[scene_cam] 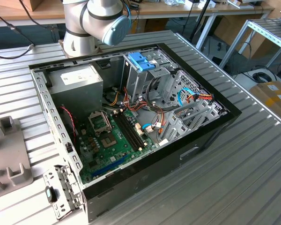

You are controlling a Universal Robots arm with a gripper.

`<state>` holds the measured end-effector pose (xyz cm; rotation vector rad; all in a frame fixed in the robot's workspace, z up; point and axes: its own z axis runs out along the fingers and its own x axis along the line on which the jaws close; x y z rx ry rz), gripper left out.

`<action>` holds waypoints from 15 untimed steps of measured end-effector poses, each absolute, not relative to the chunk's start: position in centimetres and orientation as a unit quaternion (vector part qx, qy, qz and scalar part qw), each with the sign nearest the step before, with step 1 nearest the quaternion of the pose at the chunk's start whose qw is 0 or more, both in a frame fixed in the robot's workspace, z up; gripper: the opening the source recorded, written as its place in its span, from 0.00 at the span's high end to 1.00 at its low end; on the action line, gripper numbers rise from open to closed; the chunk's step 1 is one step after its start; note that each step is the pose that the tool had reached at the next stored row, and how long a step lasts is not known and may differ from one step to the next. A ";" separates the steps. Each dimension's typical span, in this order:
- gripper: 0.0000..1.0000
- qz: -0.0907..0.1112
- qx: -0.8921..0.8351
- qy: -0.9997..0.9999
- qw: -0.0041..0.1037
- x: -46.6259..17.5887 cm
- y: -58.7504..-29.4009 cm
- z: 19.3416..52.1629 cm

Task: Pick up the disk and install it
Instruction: 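Pick up the disk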

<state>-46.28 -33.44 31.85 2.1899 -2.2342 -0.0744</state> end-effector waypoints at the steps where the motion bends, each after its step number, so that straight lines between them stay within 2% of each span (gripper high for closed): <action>1: 0.63 -0.024 0.700 -0.714 0.006 -46.3 -33.4 31.9; 15: 0.63 -0.024 0.700 -0.714 0.006 -46.3 -33.4 32.6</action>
